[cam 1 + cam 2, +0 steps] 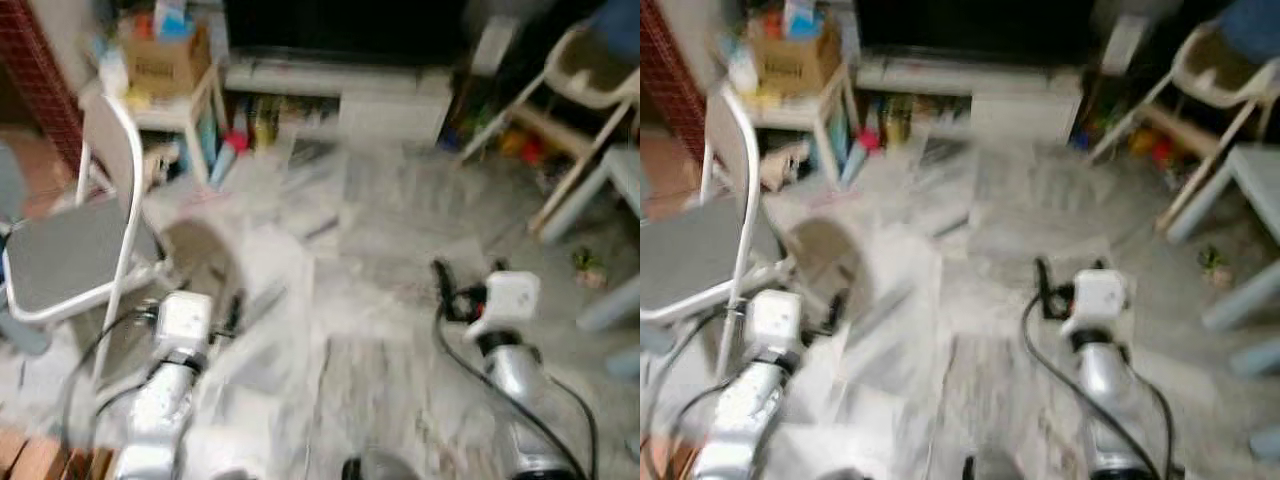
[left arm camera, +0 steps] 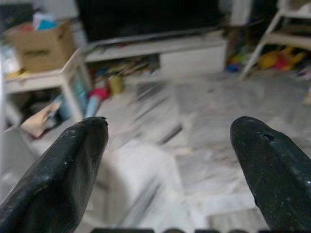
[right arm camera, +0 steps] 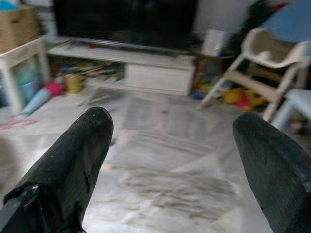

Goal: Restocking fridge

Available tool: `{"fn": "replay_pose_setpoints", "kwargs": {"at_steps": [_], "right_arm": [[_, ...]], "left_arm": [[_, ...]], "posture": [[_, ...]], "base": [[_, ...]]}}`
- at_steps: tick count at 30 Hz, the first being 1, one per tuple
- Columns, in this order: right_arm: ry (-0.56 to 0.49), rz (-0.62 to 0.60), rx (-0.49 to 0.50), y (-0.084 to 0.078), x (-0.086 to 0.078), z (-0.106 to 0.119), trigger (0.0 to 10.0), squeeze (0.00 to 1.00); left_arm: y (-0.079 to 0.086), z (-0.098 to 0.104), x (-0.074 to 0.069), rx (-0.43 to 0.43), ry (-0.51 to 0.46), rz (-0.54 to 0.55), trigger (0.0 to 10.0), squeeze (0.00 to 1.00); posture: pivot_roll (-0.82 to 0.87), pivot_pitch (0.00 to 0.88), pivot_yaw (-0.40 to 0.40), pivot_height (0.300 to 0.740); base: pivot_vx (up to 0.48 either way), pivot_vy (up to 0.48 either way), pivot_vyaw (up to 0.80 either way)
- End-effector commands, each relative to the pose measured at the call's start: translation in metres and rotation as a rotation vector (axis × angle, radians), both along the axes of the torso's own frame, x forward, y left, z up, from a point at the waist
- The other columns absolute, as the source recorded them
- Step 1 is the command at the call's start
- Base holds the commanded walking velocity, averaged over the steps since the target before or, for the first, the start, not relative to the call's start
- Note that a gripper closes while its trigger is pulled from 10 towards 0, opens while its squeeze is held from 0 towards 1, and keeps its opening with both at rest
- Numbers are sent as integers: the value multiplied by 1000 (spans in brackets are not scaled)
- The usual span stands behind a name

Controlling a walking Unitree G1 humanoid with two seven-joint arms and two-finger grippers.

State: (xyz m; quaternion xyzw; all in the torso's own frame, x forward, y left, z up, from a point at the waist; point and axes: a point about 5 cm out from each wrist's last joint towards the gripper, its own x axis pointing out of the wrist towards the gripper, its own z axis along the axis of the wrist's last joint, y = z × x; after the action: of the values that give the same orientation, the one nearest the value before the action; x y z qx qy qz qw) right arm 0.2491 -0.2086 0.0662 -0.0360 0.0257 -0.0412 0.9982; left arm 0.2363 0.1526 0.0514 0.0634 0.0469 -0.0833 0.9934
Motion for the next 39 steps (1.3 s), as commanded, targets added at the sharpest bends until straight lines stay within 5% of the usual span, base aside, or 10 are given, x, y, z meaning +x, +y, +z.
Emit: {"fn": "replay_pose_setpoints", "kwargs": {"at_steps": [1,17,39], "right_arm": [[-13,18,13,8,3,3,10000,0],[-29,42,8,11,10,11,10000,0],[-4,38,9,12,0,3,10000,0]], "left_arm": [[9,-3,-3,23,13,23,10000,0],[10,-1,-1,26,-3,45,10000,0],[34,-8,-8,133,13,143,10000,0]], "posture": [[16,0,-8,740],[21,0,-26,740],[24,0,-16,740]], "base": [[0,0,0],[215,-278,-105],[25,0,0]]}}
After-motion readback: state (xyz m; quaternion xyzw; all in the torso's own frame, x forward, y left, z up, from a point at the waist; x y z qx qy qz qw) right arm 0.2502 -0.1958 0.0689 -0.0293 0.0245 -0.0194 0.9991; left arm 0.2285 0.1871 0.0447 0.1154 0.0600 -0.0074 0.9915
